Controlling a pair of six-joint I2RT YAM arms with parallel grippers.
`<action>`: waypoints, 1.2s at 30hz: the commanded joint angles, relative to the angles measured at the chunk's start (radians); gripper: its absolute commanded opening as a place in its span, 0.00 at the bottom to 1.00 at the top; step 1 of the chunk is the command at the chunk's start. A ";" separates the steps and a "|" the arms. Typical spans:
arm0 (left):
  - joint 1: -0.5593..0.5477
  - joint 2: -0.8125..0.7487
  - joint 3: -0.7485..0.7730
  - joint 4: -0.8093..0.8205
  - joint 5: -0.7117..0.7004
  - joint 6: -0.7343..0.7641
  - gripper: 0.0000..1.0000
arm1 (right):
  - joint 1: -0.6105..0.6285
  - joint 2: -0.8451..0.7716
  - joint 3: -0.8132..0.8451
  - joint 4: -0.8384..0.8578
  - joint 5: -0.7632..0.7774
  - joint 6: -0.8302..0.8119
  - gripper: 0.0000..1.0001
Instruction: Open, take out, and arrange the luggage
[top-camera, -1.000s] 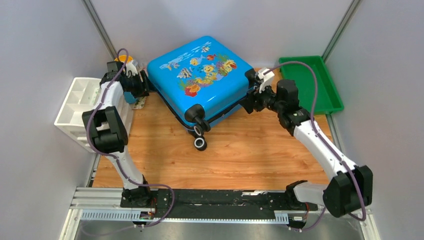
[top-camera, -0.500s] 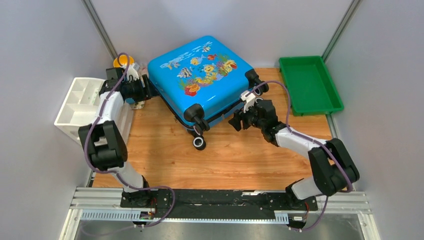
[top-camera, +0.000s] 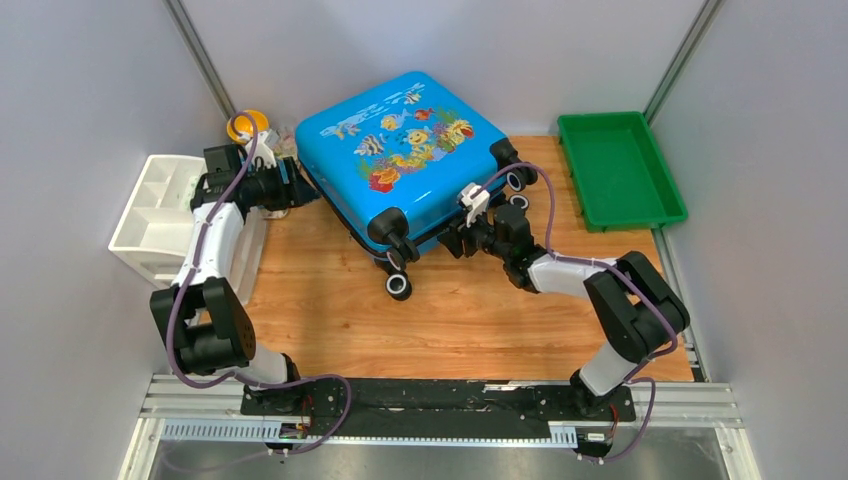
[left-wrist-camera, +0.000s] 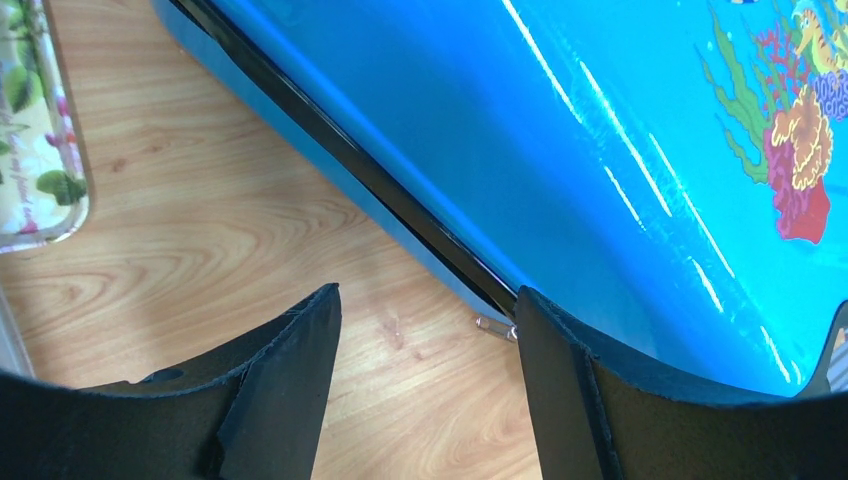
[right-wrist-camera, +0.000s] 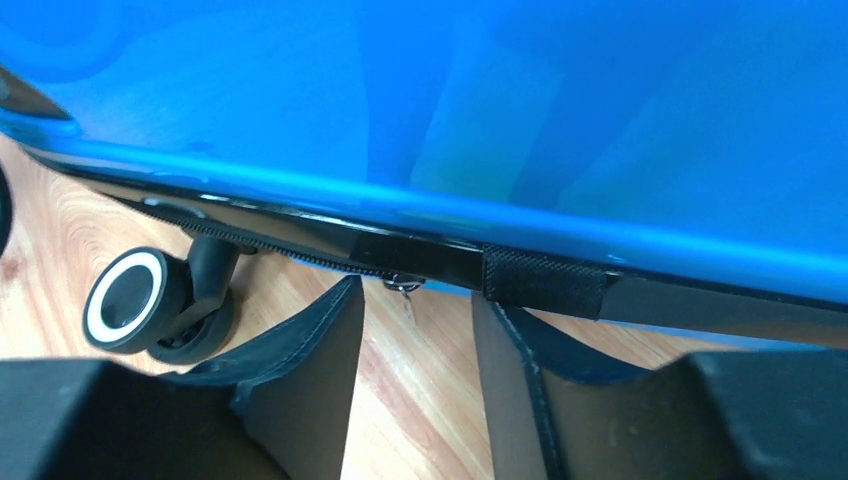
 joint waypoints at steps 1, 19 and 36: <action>0.000 -0.048 -0.018 0.024 0.042 -0.013 0.73 | 0.013 0.038 0.065 0.101 0.056 -0.004 0.43; -0.214 0.045 0.383 -0.495 0.299 0.676 0.85 | -0.048 -0.061 0.070 -0.123 0.151 -0.098 0.00; -0.776 0.122 0.358 -0.374 -0.049 0.802 0.57 | -0.047 -0.049 0.071 -0.094 0.311 -0.118 0.00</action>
